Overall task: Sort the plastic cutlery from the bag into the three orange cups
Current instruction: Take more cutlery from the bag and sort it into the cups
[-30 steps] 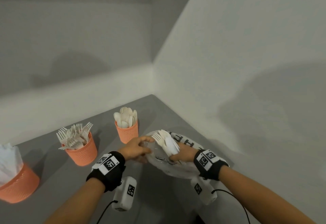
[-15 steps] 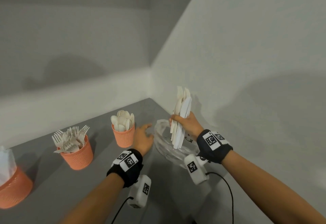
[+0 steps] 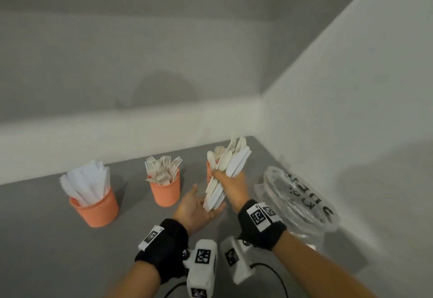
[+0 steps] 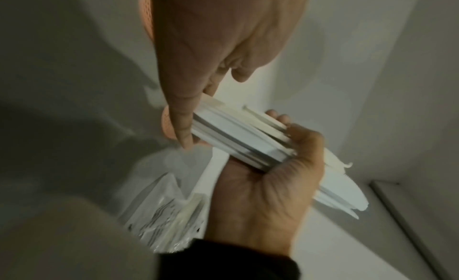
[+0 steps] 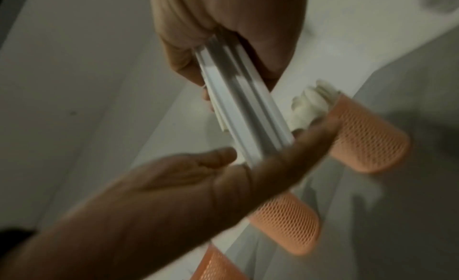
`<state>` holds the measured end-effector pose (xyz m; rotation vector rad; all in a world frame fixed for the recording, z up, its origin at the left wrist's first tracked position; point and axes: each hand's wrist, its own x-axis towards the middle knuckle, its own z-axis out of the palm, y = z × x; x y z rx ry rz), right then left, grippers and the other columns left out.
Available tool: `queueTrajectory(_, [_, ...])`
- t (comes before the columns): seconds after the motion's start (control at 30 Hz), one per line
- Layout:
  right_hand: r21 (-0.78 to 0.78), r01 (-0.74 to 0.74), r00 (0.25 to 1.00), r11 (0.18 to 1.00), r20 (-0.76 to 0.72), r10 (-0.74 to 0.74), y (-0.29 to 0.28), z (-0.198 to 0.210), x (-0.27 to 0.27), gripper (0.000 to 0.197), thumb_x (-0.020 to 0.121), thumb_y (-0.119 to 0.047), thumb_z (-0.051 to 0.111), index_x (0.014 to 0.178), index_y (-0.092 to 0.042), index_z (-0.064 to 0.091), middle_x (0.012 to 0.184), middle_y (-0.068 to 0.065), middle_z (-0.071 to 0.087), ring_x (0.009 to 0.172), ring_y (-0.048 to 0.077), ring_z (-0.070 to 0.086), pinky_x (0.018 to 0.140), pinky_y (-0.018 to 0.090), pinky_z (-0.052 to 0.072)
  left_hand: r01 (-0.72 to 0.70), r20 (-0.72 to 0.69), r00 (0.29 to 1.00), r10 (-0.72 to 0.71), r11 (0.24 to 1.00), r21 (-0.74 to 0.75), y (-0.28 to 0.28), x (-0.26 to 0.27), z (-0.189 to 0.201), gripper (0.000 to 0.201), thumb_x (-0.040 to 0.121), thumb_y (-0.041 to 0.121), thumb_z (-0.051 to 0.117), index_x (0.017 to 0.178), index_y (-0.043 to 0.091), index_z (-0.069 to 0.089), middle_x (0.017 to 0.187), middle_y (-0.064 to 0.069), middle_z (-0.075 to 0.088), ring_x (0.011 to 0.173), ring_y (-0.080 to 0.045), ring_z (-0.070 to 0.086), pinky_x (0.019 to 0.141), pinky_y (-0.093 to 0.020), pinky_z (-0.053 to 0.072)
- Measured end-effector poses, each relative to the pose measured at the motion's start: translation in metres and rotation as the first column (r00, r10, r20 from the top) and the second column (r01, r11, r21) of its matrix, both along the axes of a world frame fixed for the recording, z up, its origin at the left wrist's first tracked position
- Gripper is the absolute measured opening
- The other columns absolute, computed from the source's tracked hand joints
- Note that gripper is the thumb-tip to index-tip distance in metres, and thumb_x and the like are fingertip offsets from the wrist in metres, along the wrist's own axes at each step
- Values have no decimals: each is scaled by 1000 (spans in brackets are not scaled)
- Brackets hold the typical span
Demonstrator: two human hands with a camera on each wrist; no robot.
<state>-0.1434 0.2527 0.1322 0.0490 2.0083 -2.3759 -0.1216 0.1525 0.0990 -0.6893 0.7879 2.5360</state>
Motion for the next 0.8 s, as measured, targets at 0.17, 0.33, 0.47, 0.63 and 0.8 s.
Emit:
queueTrajectory(0.17, [-7, -62, 997, 998, 49, 63, -51, -14, 9, 16, 75, 10, 65, 75, -5, 59, 62, 4, 62, 57, 11, 62, 56, 22, 52, -16, -148, 989, -6, 989, -149, -29, 22, 18, 60, 97, 52, 24, 124, 8, 56, 98, -12, 72, 93, -23, 63, 73, -34, 56])
queueTrajectory(0.33, [124, -120, 993, 985, 0, 121, -85, -25, 11, 22, 80, 4, 61, 98, -8, 62, 79, 0, 66, 73, 12, 65, 61, 14, 53, -20, -243, 960, -140, 829, -559, -75, 39, 14, 74, 71, 71, 54, 115, 12, 58, 107, -6, 60, 100, -19, 55, 92, -33, 41])
queueTrajectory(0.47, [448, -186, 970, 875, -56, 235, -116, -42, 24, 34, 75, -30, 61, 109, -29, 61, 100, -1, 70, 85, 18, 69, 77, 42, 58, -165, -329, 931, -158, 621, -766, -99, 40, 21, 55, 81, 30, 69, 127, 9, 47, 121, -7, 62, 105, -12, 61, 83, -19, 51])
queueTrajectory(0.63, [715, -273, 891, 644, -64, 450, -140, -41, 49, 31, 79, -24, 63, 109, -18, 63, 101, 4, 71, 93, 22, 67, 80, 38, 56, -309, -276, 948, 158, 659, -686, -117, 39, 10, 43, 73, 12, 75, 112, -3, 62, 102, -16, 70, 94, -28, 67, 80, -34, 55])
queueTrajectory(0.8, [526, -603, 736, 599, 79, 672, -134, -28, 37, 35, 74, -9, 70, 107, -14, 59, 94, -1, 66, 92, 14, 65, 90, 37, 53, -284, -327, 943, 65, 668, -688, -136, 49, 15, 19, 83, 14, 62, 92, 1, 71, 95, -16, 71, 88, -25, 67, 82, -34, 54])
